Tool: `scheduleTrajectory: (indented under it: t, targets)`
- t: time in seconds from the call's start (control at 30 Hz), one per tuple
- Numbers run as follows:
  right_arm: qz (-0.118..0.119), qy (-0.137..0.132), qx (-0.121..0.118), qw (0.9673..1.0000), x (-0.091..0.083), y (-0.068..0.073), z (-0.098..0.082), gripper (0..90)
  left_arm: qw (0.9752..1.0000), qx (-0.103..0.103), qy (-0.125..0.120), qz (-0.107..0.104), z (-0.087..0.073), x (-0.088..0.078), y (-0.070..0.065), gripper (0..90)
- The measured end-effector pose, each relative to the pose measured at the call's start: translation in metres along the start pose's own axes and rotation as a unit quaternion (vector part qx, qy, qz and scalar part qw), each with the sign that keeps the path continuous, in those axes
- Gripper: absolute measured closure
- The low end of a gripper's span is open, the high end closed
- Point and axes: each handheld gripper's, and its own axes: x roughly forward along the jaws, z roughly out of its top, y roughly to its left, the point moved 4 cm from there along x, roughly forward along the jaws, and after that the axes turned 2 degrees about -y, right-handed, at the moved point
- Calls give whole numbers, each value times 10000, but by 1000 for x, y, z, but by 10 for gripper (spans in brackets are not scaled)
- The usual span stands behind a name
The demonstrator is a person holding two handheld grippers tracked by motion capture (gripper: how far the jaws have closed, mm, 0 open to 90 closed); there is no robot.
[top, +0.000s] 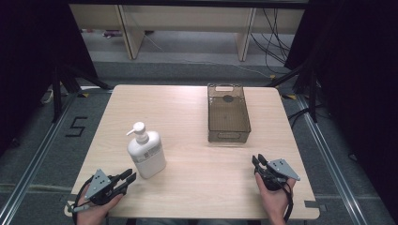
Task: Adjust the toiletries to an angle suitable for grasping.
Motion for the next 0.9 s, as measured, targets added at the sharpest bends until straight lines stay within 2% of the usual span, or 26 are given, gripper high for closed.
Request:
scheduleTrajectory:
  t: [0.07,0.1,0.13,0.17,0.2,0.23,0.27,0.3,0.33,0.37,0.43,0.53,0.57,0.6,0.63,0.73,0.77,0.8,0.83,0.87,0.9]
  targets:
    - [-12,-16,15,10000,-1,3,1,727,10000,34,28,-33,1,-1,-2,761]
    - [110,-2,-50,9999,-2,5,3,742,9999,44,-32,-121,3,1,-6,761]
    - [161,22,-25,9999,-5,13,5,784,9997,124,-6,-216,7,2,-12,793]
    - [185,-62,-148,9997,-3,16,6,808,9997,124,-6,-216,7,2,-12,813]
    - [337,-71,-125,9993,-3,20,7,830,9991,186,-35,-390,11,6,-18,826]
    - [349,11,-213,9992,-4,24,8,848,9987,218,-45,-454,13,8,-20,836]
    - [460,-3,-165,9988,-3,29,9,866,9988,231,-5,-441,15,9,-21,845]
    - [453,-74,-321,9984,-2,31,10,881,9986,222,-16,-471,16,11,-22,854]
    - [530,51,-306,9981,-4,35,11,893,9985,204,-58,-509,18,14,-22,859]
    - [585,0,-310,9978,-3,38,12,900,9987,209,15,-475,19,14,-22,864]
    - [619,43,-184,9979,-3,45,12,900,9986,215,8,-476,21,16,-22,875]
    - [712,37,-499,9962,-3,47,14,900,9988,204,-47,-434,27,20,-20,894]
    - [689,76,-526,9962,-3,48,14,900,9985,188,-95,-497,30,24,-19,894]
    - [770,40,-445,9960,-3,50,14,900,9987,203,-80,-454,31,24,-19,894]
    - [752,60,-358,9965,-3,53,13,900,9990,204,-45,-400,32,25,-18,894]
    - [769,8,-558,9955,-3,53,16,900,9990,196,-66,-393,34,29,-16,894]
    - [818,-22,-490,9954,-3,54,16,900,9993,180,-10,-332,34,29,-15,894]
    - [771,26,-541,9956,-4,55,17,900,9993,157,-55,-344,34,31,-13,895]
    - [811,-74,-566,9951,-4,56,18,900,9995,155,18,-287,34,31,-12,894]
    - [868,-13,-422,9953,-4,59,18,900,9995,133,3,-278,34,31,-10,894]
    - [830,-9,-521,9952,-4,59,19,900,9995,136,-44,-297,34,33,-9,894]
